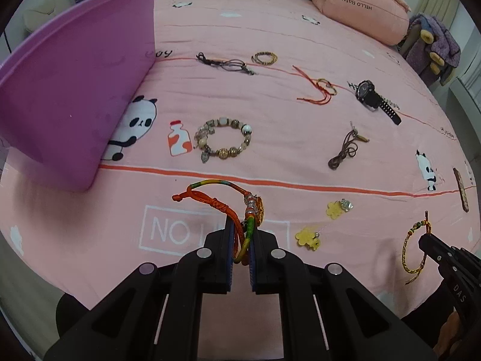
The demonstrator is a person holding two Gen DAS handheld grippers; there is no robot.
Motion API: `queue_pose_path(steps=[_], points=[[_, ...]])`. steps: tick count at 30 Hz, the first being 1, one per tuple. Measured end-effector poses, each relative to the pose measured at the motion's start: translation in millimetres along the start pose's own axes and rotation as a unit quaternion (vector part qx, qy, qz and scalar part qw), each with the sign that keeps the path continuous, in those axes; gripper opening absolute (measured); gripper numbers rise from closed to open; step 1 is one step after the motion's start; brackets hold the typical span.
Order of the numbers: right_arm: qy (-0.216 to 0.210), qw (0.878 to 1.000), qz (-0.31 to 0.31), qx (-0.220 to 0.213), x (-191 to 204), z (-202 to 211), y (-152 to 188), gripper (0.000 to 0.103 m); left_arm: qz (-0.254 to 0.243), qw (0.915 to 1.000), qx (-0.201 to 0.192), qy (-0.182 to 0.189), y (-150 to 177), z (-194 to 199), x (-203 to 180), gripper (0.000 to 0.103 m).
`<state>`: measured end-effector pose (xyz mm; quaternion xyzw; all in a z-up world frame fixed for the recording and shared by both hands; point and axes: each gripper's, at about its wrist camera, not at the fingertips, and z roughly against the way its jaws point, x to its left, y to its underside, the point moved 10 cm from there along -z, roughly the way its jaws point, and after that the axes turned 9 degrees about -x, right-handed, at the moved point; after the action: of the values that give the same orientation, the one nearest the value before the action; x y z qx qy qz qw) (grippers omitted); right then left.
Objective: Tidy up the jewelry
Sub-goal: 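Carry both bracelets over the purple tub with both tools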
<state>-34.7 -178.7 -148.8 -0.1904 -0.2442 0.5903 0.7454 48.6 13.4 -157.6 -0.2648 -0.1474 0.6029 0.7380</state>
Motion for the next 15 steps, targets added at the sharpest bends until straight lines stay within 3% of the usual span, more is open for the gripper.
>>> queue_pose_path(steps=[6,12,15], points=[[-0.026,0.999,0.02,-0.04,30,22,-46,0.005,0.006,0.9993,-0.036,0.005,-37,33,4,0.008],[-0.071,0.994,0.052,-0.072,84,33,-97,0.005,0.024,0.9968,-0.076,0.005,-80,67,25,0.009],[-0.099,0.989,0.066,-0.088,121,36,-125,0.005,0.032,0.9951,-0.092,-0.016,-104,83,49,0.009]])
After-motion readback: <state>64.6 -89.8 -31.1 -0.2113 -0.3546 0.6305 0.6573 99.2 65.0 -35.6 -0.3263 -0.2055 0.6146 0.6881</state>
